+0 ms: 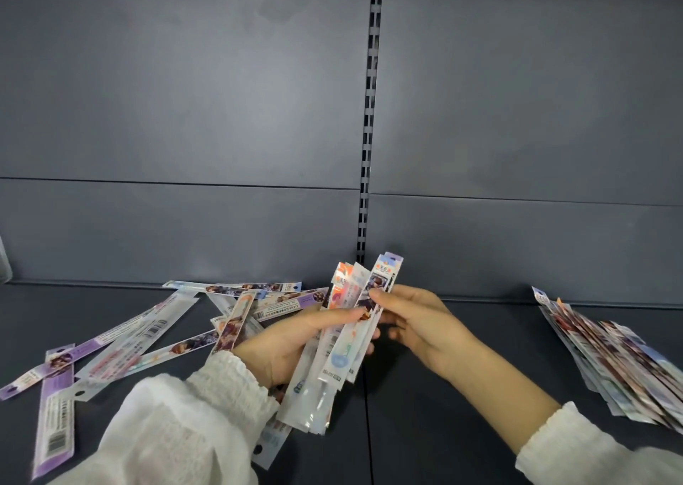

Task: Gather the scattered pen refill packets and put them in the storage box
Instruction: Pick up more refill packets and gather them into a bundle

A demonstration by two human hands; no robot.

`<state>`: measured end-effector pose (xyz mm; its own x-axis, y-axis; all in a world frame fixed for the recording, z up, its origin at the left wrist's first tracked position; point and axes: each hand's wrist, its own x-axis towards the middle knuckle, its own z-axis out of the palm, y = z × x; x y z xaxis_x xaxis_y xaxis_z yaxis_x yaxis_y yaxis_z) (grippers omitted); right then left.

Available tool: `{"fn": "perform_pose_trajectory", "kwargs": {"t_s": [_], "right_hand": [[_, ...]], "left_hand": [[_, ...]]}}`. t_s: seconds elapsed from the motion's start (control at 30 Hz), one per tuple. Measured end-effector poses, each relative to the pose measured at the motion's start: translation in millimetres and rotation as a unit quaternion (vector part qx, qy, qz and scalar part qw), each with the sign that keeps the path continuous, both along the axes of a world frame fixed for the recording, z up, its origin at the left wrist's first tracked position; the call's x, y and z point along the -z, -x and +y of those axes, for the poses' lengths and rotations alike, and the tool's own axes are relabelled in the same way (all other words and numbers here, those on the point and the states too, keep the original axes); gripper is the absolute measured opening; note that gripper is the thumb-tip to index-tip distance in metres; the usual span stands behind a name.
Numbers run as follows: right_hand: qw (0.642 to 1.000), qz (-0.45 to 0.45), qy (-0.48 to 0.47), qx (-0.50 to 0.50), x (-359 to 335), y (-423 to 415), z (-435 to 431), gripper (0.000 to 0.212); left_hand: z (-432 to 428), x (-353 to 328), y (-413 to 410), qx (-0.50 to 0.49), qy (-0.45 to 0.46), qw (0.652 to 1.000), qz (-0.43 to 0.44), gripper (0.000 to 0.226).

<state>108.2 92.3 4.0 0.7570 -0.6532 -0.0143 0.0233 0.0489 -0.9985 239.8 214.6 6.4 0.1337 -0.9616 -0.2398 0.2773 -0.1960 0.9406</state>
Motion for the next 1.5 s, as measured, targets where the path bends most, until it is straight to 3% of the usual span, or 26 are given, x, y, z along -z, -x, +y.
{"fn": "perform_pose_trajectory", "kwargs": {"t_s": [0.17, 0.33, 0.47, 0.63, 0.73, 0.83, 0.93, 1.03, 1.13, 1.27, 1.37, 1.43, 1.5], "right_hand": [[0.996, -0.035, 0.08, 0.034, -1, -2, 12, 0.013], [0.992, -0.073, 0.021, 0.1, -7, -10, 20, 0.008], [0.985, -0.108, 0.037, 0.132, -18, -22, 33, 0.006], [0.982, -0.106, 0.132, 0.08, -44, -41, 56, 0.015], [0.987, -0.115, 0.099, 0.051, -58, -55, 72, 0.027], [0.99, -0.13, 0.052, 0.034, -64, -69, 82, 0.018], [0.992, -0.016, 0.121, 0.017, -56, -84, 87, 0.016], [0.97, 0.12, 0.21, -0.015, -42, -100, 97, 0.02], [0.936, 0.193, 0.293, -0.023, -27, -122, 109, 0.019], [0.865, 0.329, 0.376, 0.036, -16, -148, 114, 0.037], [0.816, 0.43, 0.384, 0.037, -13, -159, 117, 0.048], [0.823, 0.433, 0.365, 0.047, -12, -163, 117, 0.055], [0.853, 0.4, 0.333, 0.044, -12, -167, 118, 0.055]], "left_hand": [[-7, 7, 5, 0.046, 0.021, 0.998, 0.048, 0.013], [-4, 2, 1, 0.061, 0.038, 0.99, 0.125, 0.006], [2, -4, 2, 0.061, 0.059, 0.99, 0.108, 0.008], [22, -30, -14, 0.032, 0.153, 0.983, 0.094, 0.01], [45, -45, -38, 0.03, 0.176, 0.981, 0.079, 0.005], [72, -50, -73, 0.0, 0.17, 0.982, 0.081, 0.02], [100, -48, -114, 0.012, 0.173, 0.975, 0.141, 0.04], [121, -42, -147, -0.005, 0.182, 0.969, 0.168, 0.041], [131, -30, -172, -0.077, 0.192, 0.962, 0.179, 0.023], [138, -16, -197, -0.113, 0.193, 0.952, 0.21, 0.021], [141, -8, -206, -0.113, 0.177, 0.953, 0.219, 0.02], [140, -2, -207, -0.109, 0.165, 0.954, 0.225, 0.021], [138, 2, -205, -0.104, 0.155, 0.956, 0.225, 0.022]]}}
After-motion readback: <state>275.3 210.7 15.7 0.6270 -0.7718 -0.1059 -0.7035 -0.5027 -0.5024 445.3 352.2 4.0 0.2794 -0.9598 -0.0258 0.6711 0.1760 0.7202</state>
